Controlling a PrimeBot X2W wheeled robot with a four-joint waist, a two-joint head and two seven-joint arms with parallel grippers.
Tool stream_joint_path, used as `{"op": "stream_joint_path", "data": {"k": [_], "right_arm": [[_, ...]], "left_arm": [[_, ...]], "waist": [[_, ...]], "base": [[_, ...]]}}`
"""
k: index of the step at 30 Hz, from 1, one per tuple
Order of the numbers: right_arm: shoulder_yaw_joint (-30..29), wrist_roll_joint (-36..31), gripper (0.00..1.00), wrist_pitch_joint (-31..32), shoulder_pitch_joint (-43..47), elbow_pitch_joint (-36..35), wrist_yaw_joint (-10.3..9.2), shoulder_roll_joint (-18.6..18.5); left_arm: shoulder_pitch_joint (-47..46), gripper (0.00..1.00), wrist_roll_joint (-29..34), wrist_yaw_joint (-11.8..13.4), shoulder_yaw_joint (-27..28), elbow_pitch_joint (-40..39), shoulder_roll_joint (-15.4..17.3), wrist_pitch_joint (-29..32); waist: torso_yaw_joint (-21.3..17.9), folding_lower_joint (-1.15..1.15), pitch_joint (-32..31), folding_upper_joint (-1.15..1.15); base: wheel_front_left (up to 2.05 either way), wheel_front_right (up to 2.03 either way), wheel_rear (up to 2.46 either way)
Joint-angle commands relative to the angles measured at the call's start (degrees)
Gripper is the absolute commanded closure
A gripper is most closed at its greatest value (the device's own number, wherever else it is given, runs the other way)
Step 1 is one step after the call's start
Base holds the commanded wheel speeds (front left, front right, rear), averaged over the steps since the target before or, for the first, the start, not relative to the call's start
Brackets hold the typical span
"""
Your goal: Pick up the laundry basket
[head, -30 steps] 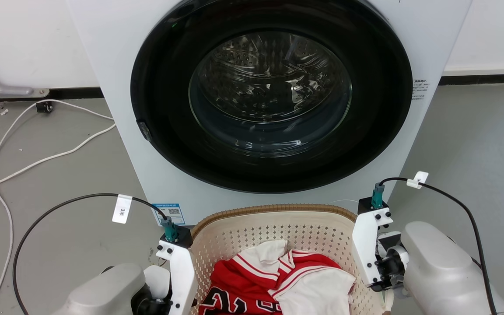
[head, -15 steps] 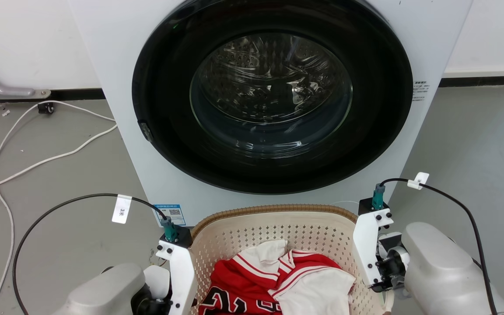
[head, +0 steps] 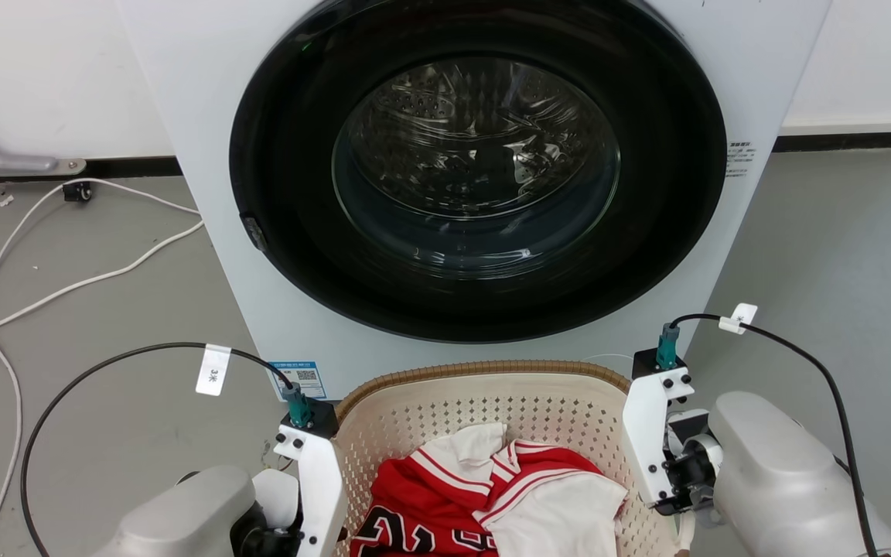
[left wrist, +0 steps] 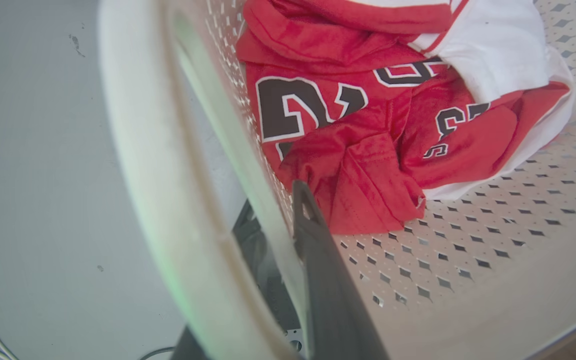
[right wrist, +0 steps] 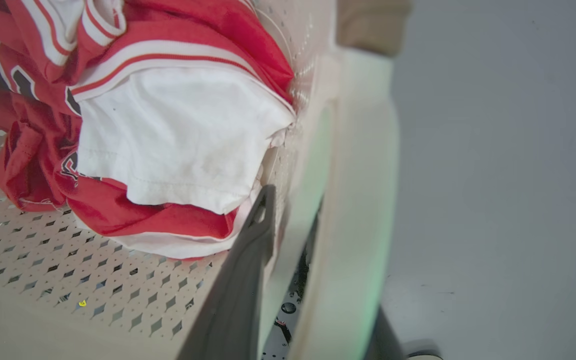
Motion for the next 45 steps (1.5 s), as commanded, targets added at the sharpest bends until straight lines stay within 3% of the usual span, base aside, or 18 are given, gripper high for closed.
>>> {"op": "stream_joint_path", "data": {"k": [1, 45], "right_arm": [[0.3, -0.6, 1.00, -0.4, -0.7, 0.5, -0.02, -1.7], [2.4, 2.3, 1.00, -2.4, -1.6, 3.3, -0.02, -1.3]], "left_arm": [[0.7, 1.00, 0.3, -0.9, -0.2, 0.2, 1.2, 0.1], [0.7, 1.00, 0.3, -0.9, -0.2, 1.0, 0.7, -0.8]], "waist": [[0.0, 0.00, 0.0, 0.00], [0.4, 0.00, -0.6, 0.00]], "base": [[0.00, 0.00, 0.00], [0.00, 0.00, 0.00]]}}
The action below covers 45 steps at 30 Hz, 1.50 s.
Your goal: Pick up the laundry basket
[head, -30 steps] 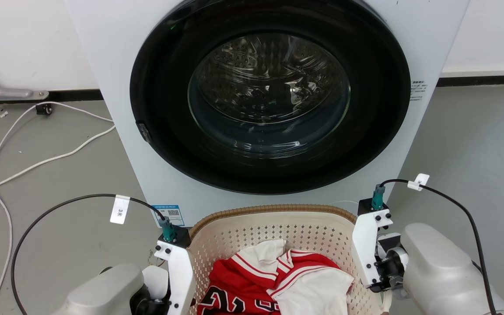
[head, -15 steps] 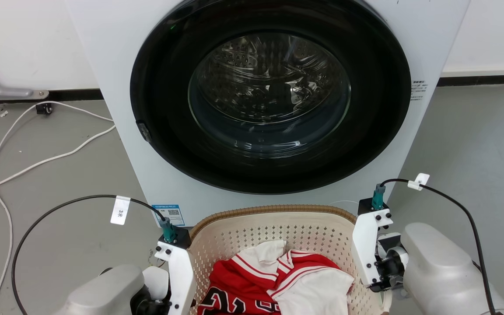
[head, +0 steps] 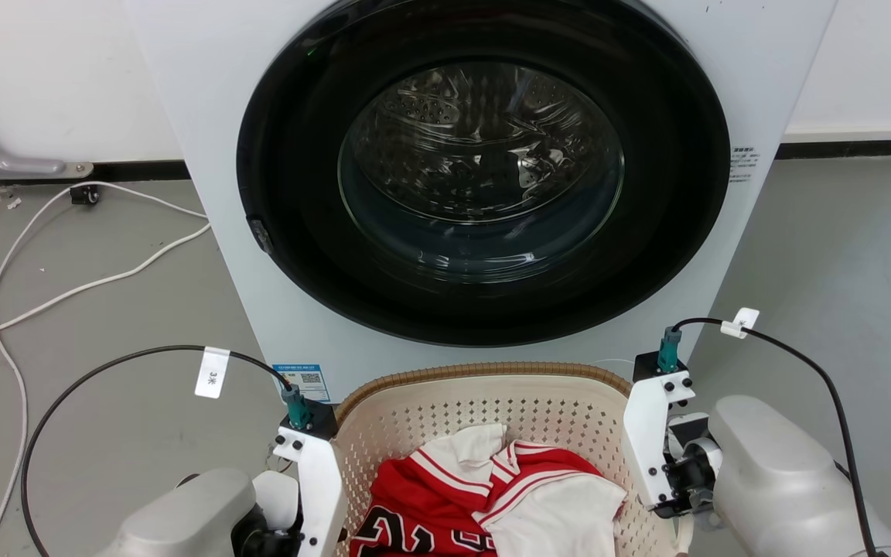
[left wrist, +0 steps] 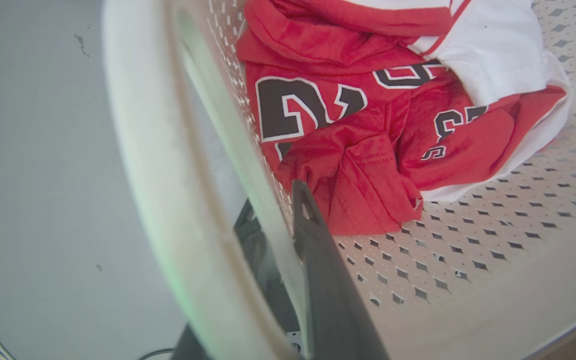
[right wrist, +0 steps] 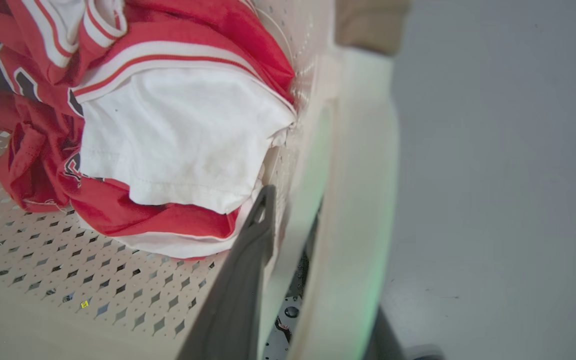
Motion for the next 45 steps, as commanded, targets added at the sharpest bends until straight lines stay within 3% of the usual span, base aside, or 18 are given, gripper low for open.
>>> {"op": "stream_joint_path", "data": {"k": [1, 45], "right_arm": [[0.5, -0.2, 1.00, -0.3, -0.8, 0.5, -0.02, -1.7], [3.1, 2.0, 1.00, -0.8, -1.5, 1.3, -0.03, -2.5]], "left_arm": [[0.7, 1.00, 0.6, -0.9, -0.2, 0.3, 1.2, -0.2], [0.6, 1.00, 0.0, -0.9, -0.2, 0.9, 0.8, 0.0]], "waist": [[0.0, 0.00, -0.1, 0.00], [-0.9, 0.00, 0.3, 0.00]], "base": [[0.00, 0.00, 0.00], [0.00, 0.00, 0.00]]}}
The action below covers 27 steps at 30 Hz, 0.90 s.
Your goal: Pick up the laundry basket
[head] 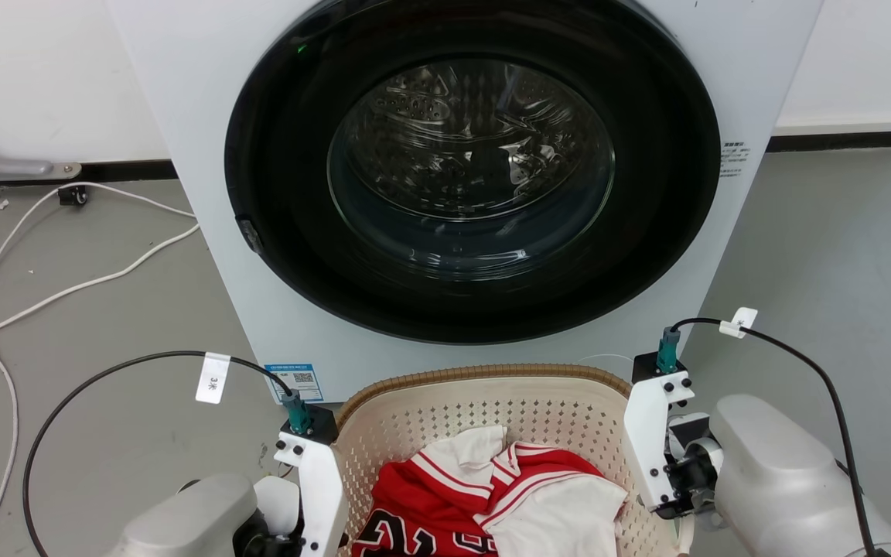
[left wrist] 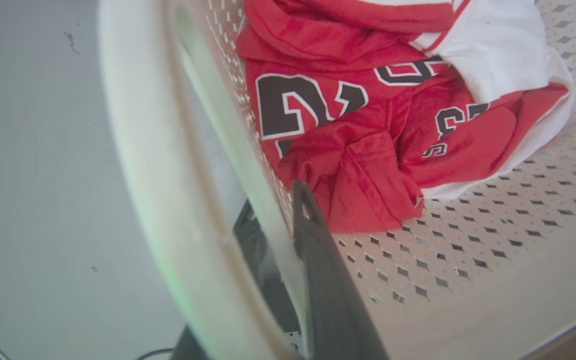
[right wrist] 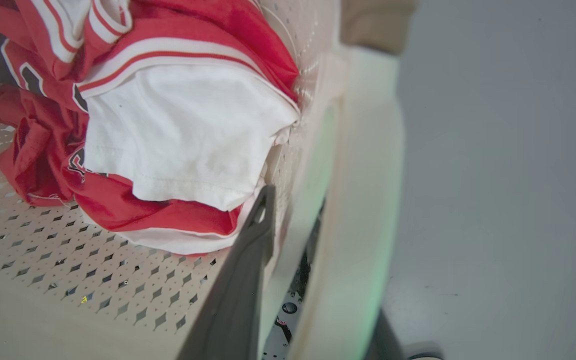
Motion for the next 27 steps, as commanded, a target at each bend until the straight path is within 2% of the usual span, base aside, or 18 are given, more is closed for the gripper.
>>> {"op": "stream_joint_path", "data": {"k": [1, 27], "right_arm": [[0.4, -0.3, 1.00, -0.5, -0.9, 0.5, -0.04, -2.2], [1.6, 0.8, 1.00, -0.8, -1.5, 1.2, -0.07, -1.8]], "left_arm": [[0.0, 1.00, 0.1, -0.9, -0.2, 0.2, 1.2, 0.3], [-0.1, 1.00, 0.0, -0.9, -0.2, 0.1, 1.3, 0.2]], "waist": [[0.0, 0.00, 0.0, 0.00], [0.0, 0.00, 0.1, 0.00]], "base": [[0.00, 0.00, 0.00], [0.00, 0.00, 0.00]]}}
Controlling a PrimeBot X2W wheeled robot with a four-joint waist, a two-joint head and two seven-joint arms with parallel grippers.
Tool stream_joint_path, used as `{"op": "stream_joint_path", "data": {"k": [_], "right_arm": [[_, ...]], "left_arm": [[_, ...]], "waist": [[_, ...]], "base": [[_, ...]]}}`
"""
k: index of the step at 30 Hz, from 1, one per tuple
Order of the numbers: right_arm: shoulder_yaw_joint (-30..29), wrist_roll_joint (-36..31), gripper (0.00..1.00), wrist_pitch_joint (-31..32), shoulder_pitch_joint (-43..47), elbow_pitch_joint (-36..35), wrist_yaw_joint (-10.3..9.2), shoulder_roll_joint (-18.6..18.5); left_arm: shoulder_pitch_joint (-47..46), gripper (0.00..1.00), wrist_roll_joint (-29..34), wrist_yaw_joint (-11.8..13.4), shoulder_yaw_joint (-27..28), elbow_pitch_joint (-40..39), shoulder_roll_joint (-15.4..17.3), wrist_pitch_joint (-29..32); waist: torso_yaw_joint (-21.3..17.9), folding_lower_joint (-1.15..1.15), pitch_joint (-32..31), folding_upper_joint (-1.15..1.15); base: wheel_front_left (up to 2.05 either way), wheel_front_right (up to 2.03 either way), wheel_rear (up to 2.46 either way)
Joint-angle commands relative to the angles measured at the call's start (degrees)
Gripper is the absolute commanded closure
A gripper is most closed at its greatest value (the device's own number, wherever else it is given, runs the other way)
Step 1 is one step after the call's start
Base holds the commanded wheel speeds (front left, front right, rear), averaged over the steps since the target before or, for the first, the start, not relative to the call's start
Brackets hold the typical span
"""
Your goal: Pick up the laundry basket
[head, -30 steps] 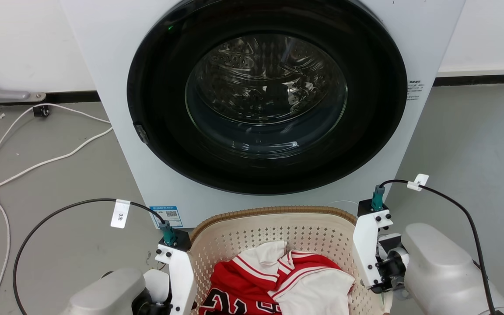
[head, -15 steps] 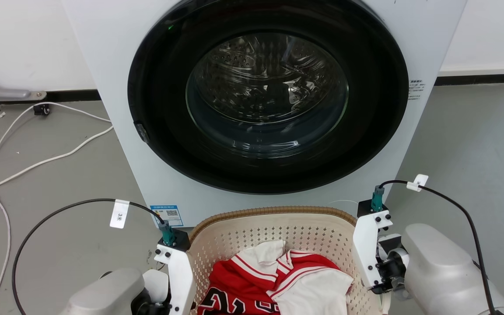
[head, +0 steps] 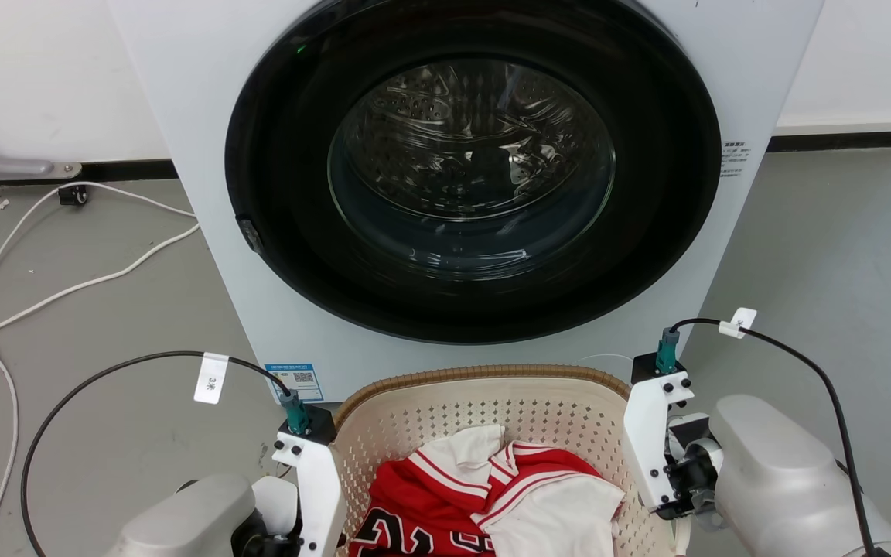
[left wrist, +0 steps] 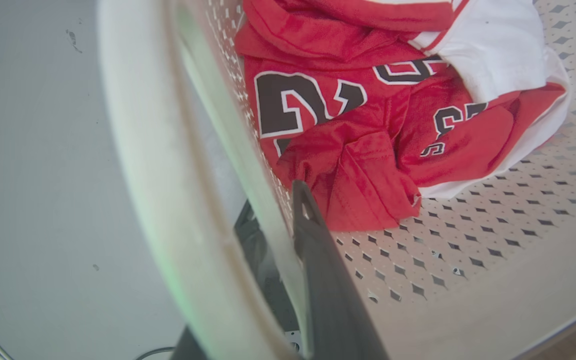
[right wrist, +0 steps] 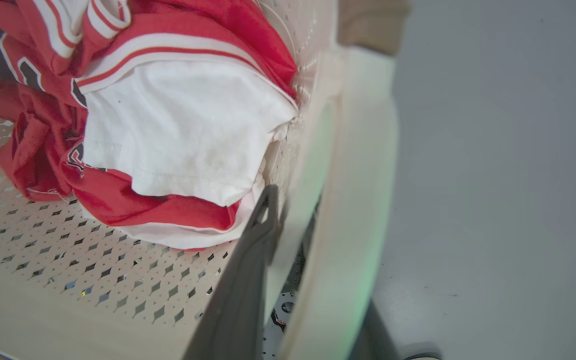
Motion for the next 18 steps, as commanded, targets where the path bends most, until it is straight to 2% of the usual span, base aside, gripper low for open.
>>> {"op": "stream_joint_path", "data": {"k": [1, 18], "right_arm": [[0.4, -0.3, 1.00, -0.4, -1.2, 0.6, -0.10, -1.8], [1.6, 0.6, 1.00, -0.5, -0.9, 0.4, -0.10, -2.1]], "left_arm": [[-0.1, 1.00, 0.0, -0.9, -0.2, 0.1, 1.1, 0.2], [-0.4, 1.00, 0.5, -0.9, -0.2, 0.3, 0.8, 0.5]], "waist": [[0.0, 0.00, 0.0, 0.00], [0.1, 0.00, 0.0, 0.00]], "base": [[0.00, 0.00, 0.00], [0.00, 0.00, 0.00]]}}
